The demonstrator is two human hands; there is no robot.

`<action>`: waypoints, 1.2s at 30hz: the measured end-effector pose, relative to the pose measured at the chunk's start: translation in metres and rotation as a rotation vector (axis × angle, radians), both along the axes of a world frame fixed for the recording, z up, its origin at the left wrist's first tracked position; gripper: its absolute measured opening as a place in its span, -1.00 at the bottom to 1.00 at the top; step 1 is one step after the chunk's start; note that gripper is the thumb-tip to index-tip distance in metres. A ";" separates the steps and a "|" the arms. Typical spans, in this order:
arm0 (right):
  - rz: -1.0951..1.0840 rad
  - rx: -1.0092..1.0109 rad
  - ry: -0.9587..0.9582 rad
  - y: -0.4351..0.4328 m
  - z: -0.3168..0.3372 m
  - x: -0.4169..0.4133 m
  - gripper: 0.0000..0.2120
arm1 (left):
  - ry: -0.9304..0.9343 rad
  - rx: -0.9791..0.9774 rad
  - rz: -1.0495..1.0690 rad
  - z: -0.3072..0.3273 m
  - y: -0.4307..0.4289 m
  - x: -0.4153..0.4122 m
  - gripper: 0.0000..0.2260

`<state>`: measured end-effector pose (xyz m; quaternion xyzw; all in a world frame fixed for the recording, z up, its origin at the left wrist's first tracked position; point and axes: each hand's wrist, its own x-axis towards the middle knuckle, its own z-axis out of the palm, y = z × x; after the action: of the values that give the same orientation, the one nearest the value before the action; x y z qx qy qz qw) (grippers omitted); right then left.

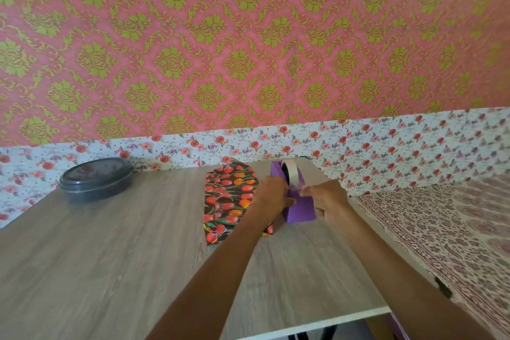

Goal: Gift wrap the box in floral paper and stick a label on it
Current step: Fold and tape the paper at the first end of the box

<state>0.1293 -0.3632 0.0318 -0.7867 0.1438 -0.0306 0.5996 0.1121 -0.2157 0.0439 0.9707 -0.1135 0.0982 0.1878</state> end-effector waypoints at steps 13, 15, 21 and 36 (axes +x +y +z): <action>0.133 -0.806 -0.280 -0.005 -0.015 -0.007 -0.87 | -0.012 0.009 0.028 -0.001 0.000 0.004 -0.71; 0.143 -0.805 -0.331 -0.013 -0.019 -0.014 -0.86 | -0.010 0.049 -0.001 0.000 0.000 0.003 -0.71; 0.443 -0.543 -0.629 0.000 -0.011 -0.062 -0.86 | -0.017 -0.025 -0.063 0.013 0.045 -0.021 -0.81; 0.487 -0.612 -0.775 0.060 -0.047 -0.088 -0.05 | -0.306 0.083 0.063 -0.035 0.096 -0.097 -0.62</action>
<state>0.0418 -0.3037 -0.0148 -0.8668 -0.2893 -0.2190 0.3422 0.0149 -0.1199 0.0093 0.9544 -0.1141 0.2461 0.1249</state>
